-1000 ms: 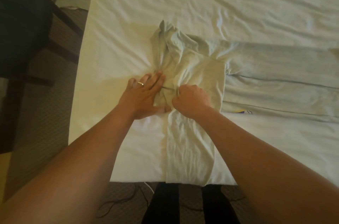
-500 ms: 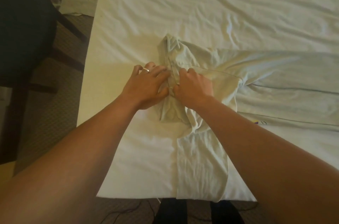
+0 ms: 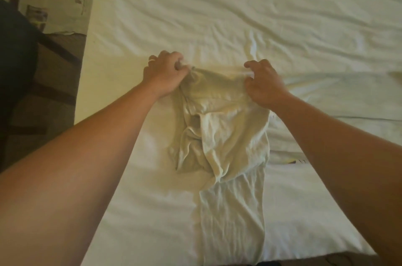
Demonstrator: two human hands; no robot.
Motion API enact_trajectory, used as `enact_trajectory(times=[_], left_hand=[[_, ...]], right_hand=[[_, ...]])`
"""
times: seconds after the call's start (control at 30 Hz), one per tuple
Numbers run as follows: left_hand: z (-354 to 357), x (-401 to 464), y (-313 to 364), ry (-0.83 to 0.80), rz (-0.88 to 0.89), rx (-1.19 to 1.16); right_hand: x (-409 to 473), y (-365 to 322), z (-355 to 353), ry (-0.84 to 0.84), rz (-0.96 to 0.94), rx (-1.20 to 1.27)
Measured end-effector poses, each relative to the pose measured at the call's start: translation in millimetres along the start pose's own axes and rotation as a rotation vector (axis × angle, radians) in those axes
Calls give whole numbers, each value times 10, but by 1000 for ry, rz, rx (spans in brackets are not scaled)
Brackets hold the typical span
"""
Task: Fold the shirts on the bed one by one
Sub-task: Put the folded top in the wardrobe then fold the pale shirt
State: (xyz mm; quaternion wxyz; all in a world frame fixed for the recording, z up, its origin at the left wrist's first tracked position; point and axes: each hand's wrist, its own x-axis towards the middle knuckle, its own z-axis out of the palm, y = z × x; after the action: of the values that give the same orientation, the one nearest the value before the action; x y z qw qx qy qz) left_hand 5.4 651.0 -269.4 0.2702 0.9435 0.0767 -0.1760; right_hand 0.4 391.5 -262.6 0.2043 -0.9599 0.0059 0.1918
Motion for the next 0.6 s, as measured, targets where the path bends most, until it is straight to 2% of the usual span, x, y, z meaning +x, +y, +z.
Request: enact_trajectory(times=[0.1, 0.2, 0.3, 0.33, 0.4, 0.43, 0.5, 0.53, 0.6], left_hand=[[-2, 114, -67, -2, -6, -24], [-50, 172, -191, 68, -94, -114], [31, 137, -192, 210, -149, 26], [75, 67, -142, 272, -124, 102], [176, -147, -4, 358, 60, 193], [250, -260, 47, 331, 193, 240], [406, -452, 66, 143, 361, 396], [446, -500, 29, 36, 364, 460], [453, -484, -129, -101, 312, 527]], right_hand=[[157, 102, 19, -16, -13, -104], [251, 144, -7, 77, 48, -22], [198, 107, 41, 161, 54, -23], [122, 69, 87, 204, 19, -22], [-135, -40, 217, 312, -104, -13], [-288, -89, 303, 348, -176, -17], [-587, -129, 491, 354, -294, -30], [-706, -99, 587, 314, -331, -57], [-880, 38, 735, 130, -336, -203]])
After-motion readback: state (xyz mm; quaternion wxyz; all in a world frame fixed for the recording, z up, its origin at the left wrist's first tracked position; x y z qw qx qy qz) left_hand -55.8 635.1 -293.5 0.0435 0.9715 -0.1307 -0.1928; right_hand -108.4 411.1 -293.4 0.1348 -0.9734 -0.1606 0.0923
